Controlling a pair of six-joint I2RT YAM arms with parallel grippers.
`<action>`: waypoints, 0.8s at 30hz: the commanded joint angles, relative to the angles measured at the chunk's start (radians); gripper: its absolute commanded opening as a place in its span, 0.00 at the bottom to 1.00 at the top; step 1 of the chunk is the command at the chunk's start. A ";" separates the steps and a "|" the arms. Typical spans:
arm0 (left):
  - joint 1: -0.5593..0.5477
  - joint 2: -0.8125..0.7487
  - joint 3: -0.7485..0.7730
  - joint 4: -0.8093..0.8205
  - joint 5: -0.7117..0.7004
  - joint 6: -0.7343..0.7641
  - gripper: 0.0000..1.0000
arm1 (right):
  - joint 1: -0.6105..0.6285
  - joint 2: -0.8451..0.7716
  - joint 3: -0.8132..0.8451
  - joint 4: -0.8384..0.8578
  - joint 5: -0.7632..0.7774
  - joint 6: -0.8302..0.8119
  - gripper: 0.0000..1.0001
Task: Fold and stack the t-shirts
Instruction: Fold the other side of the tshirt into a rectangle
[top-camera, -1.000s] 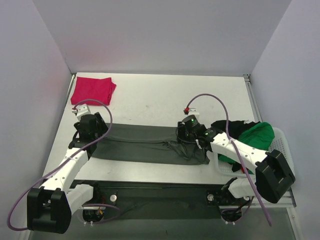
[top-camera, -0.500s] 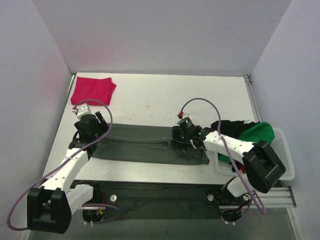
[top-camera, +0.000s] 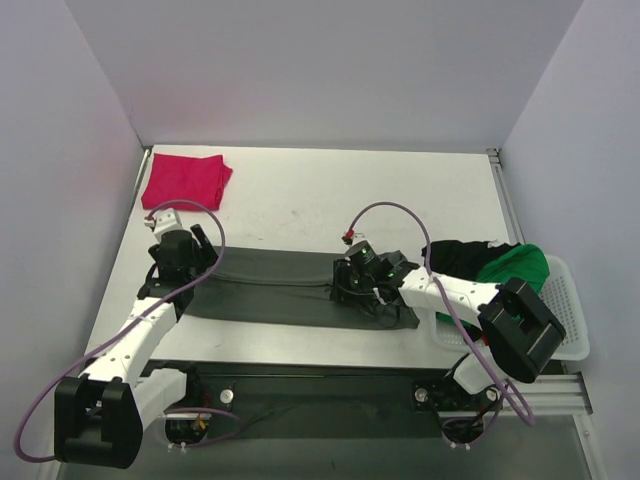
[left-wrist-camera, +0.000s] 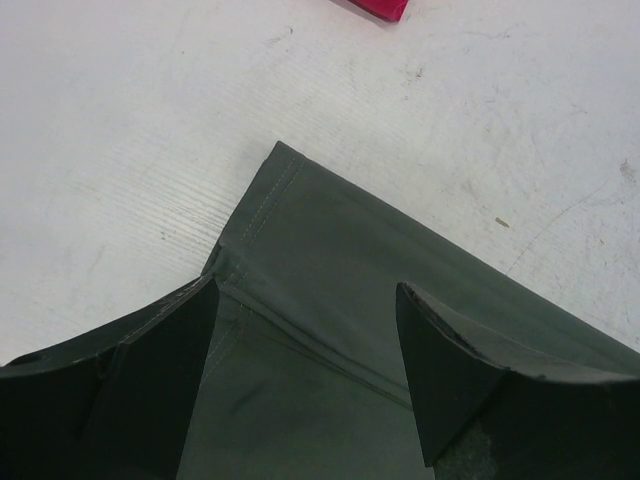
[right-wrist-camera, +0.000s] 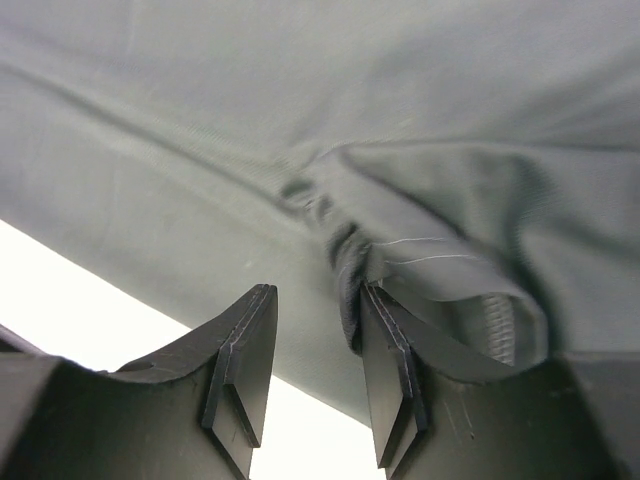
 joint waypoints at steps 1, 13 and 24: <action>-0.005 -0.006 -0.001 0.049 -0.002 0.000 0.83 | 0.045 -0.013 0.033 -0.020 0.043 0.002 0.38; -0.005 0.011 -0.006 0.062 0.015 -0.003 0.83 | 0.166 0.030 0.095 -0.114 0.152 -0.020 0.38; -0.005 0.054 0.000 0.080 0.048 -0.004 0.83 | 0.262 0.037 0.133 -0.240 0.402 -0.029 0.42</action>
